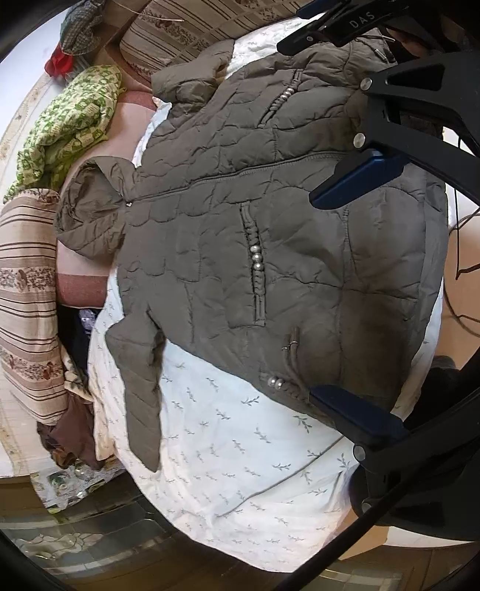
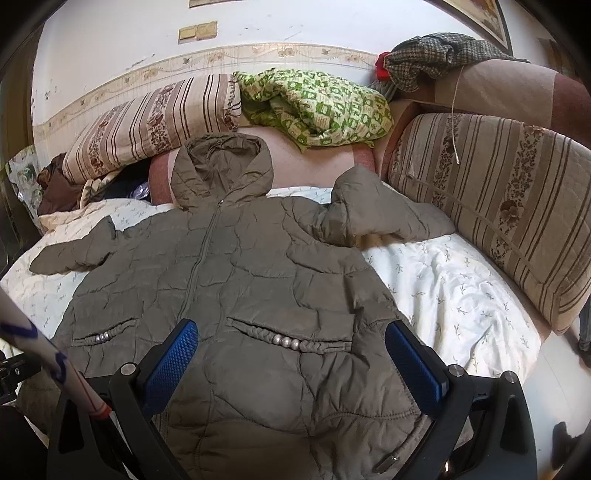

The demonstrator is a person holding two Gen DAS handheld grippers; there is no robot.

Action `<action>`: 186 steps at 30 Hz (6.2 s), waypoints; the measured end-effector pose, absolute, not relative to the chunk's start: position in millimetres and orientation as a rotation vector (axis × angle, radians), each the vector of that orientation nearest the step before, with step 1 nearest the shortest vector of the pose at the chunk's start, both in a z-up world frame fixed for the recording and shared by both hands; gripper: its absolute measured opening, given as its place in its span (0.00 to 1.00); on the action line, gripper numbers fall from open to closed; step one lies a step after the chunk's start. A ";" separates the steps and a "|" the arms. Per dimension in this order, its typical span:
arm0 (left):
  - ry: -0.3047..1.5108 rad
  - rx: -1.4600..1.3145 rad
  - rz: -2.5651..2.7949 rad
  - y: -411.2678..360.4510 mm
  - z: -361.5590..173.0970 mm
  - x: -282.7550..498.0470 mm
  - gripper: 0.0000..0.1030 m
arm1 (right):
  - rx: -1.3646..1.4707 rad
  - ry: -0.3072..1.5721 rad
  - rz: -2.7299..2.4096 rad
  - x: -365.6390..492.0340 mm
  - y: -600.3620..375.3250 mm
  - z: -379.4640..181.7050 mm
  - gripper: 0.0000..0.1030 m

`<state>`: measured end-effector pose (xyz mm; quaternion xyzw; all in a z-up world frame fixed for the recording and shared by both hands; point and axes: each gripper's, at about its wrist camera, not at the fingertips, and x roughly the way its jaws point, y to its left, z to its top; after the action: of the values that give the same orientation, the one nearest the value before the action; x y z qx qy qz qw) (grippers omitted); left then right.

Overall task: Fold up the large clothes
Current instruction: 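Move both grippers over the olive quilted jacket toward its sleeves, then reach the right gripper to a jacket sleeve cuff and close on it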

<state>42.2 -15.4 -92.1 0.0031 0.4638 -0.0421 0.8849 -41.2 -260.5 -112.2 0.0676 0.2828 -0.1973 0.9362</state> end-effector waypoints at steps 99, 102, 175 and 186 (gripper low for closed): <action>0.963 -0.644 0.114 305.9 -180.1 436.5 0.67 | 0.119 0.871 -0.342 93.7 -256.6 -193.8 1.00; 0.955 -0.656 0.126 301.3 -184.3 450.4 0.72 | 0.101 0.869 -0.343 99.3 -253.6 -197.1 1.00; 0.887 0.126 -0.244 -99.9 -55.1 96.1 0.64 | 0.612 0.719 -0.436 100.8 -559.7 -150.6 0.59; 0.939 0.156 -0.182 -113.5 -68.7 116.9 0.64 | 1.032 0.642 -0.563 93.5 -727.9 -230.2 0.60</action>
<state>116.9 -113.5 -68.7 0.0751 0.4515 -0.0876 0.8848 93.5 -727.9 -230.2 0.4783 0.2977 -0.2608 0.7840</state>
